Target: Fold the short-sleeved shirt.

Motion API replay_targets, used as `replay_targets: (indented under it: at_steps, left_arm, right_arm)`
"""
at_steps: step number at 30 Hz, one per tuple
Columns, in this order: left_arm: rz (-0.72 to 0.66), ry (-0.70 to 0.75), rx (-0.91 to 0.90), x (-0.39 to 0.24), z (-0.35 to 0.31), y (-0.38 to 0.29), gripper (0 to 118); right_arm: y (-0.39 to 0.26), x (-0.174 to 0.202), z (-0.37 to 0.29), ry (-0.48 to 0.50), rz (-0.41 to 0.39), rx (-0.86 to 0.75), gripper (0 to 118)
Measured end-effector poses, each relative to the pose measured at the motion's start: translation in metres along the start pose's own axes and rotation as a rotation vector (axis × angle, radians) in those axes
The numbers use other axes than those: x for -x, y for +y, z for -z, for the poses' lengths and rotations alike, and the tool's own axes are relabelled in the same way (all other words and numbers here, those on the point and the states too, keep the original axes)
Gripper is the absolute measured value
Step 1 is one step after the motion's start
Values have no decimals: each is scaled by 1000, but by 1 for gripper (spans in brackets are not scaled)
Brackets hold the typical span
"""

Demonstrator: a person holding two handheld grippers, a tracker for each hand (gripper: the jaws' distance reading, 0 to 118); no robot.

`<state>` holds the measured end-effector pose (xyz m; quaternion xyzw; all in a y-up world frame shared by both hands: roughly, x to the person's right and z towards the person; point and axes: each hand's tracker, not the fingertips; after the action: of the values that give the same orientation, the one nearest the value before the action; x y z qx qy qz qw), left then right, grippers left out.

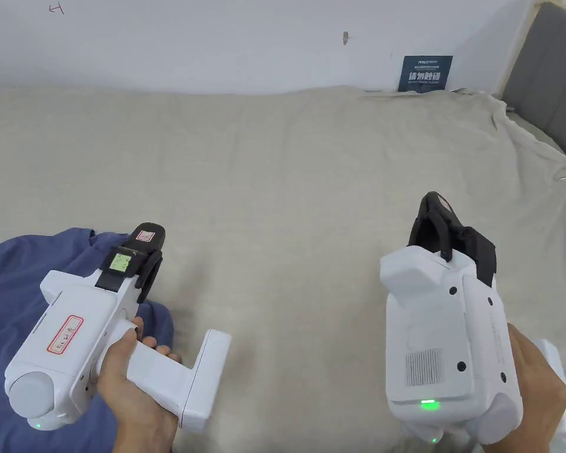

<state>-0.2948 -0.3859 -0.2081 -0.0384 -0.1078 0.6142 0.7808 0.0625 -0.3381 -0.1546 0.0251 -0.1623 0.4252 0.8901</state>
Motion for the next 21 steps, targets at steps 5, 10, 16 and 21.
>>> replay_targets:
  at_steps: [5, 10, 16, 21]
  left_arm:
    - [697, 229, -30, -45, 6, -24, 0]
    - [1231, 277, -60, -55, 12, -62, 0]
    - [1478, 278, -26, -44, 15, -80, 0]
    - [1443, 280, -10, -42, 14, -80, 0]
  right_arm:
    - [-6, -31, 11, 100, 431, 161, 2]
    - [-28, -52, 24, 227, 817, 268, 2]
    - [-43, -53, 27, 245, 885, 299, 2]
    - [-40, -52, 26, 245, 867, 298, 2]
